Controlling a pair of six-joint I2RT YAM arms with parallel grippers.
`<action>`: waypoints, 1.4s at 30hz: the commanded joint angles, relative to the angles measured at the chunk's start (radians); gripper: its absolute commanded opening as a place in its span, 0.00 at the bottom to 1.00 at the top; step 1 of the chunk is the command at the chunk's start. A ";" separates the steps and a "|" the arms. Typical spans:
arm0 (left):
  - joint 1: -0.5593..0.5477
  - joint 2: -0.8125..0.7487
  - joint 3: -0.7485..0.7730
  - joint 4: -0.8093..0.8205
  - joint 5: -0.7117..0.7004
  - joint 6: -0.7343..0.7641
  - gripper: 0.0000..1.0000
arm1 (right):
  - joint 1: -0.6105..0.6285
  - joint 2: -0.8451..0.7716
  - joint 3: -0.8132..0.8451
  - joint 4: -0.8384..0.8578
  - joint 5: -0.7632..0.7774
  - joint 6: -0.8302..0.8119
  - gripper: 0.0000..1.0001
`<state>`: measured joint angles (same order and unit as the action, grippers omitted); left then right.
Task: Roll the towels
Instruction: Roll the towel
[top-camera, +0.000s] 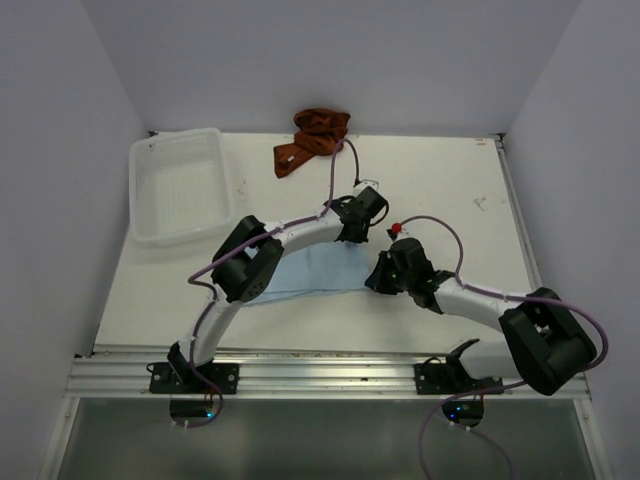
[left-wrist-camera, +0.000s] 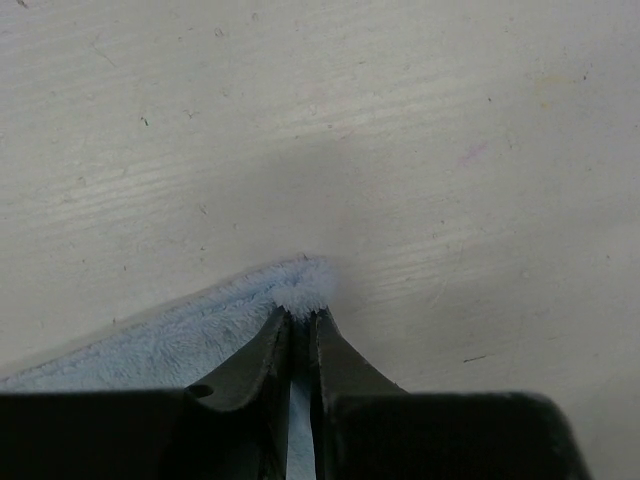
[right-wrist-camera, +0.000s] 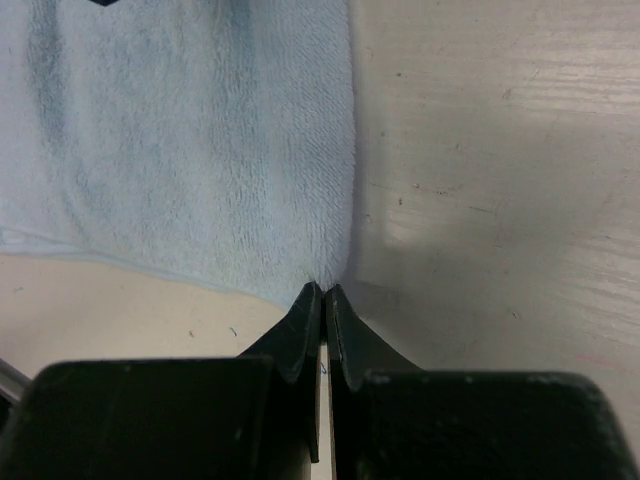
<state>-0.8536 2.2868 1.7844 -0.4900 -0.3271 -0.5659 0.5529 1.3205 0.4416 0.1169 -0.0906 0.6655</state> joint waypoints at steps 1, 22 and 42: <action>-0.007 0.069 0.029 -0.064 0.005 -0.026 0.10 | 0.036 -0.046 0.051 -0.109 0.089 -0.053 0.00; 0.050 -0.162 -0.127 0.292 0.210 -0.100 0.09 | 0.231 -0.104 0.220 -0.474 0.506 -0.251 0.00; 0.131 -0.201 -0.275 0.470 0.402 -0.078 0.11 | 0.364 0.052 0.368 -0.579 0.770 -0.285 0.00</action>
<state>-0.7464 2.1307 1.5326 -0.1093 0.0589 -0.6613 0.9070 1.3457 0.7547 -0.4149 0.6178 0.3908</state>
